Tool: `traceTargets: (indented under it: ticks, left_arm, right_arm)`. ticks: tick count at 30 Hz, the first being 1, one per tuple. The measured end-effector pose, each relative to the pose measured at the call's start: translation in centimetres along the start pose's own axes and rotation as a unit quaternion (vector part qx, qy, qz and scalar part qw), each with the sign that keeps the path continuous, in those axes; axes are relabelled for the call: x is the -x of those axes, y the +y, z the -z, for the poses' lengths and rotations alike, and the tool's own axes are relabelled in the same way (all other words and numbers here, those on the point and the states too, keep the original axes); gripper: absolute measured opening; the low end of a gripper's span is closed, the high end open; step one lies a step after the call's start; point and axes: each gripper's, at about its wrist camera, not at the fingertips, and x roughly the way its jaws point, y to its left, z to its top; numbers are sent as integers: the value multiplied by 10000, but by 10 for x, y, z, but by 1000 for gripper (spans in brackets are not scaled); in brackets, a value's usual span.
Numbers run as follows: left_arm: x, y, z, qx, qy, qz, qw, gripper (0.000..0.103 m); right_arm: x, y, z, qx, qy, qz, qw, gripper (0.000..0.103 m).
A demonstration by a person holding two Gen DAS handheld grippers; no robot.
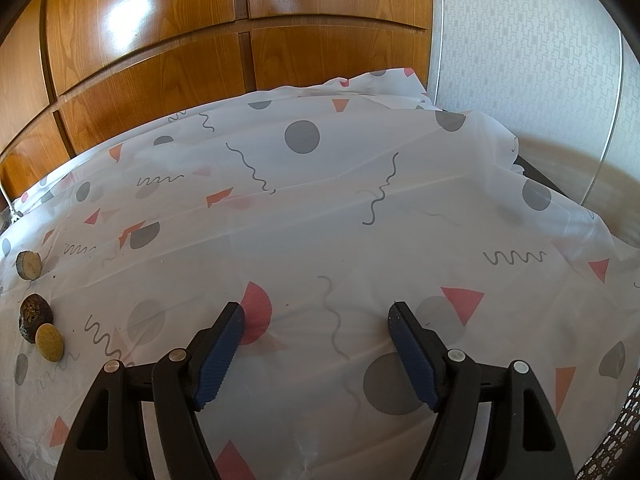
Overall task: Organize fruits
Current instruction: 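Close the left tool on the yellow potato and lift it, then lower the yellow potato into the pink tray and open the left tool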
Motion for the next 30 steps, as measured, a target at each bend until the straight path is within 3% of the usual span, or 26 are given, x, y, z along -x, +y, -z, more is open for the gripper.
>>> traceTargets:
  ticks: [5, 12, 18, 30]
  left_arm:
    - [9, 50, -2, 366, -156, -613, 9973, 28]
    - [5, 109, 2, 866, -151, -1366, 9867, 28]
    - [-1, 128, 15, 1084, -117, -1611, 9809, 28]
    - [-5, 127, 33, 1054, -39, -1635, 9809, 28]
  right_arm:
    - [0, 0, 0, -1, -2, 2, 10000, 76]
    - [0, 2, 0, 17, -2, 24, 10000, 76]
    - [-1, 3, 0, 41, 0, 44, 10000, 76]
    - [-1, 2, 1, 56, -2, 56, 10000, 76]
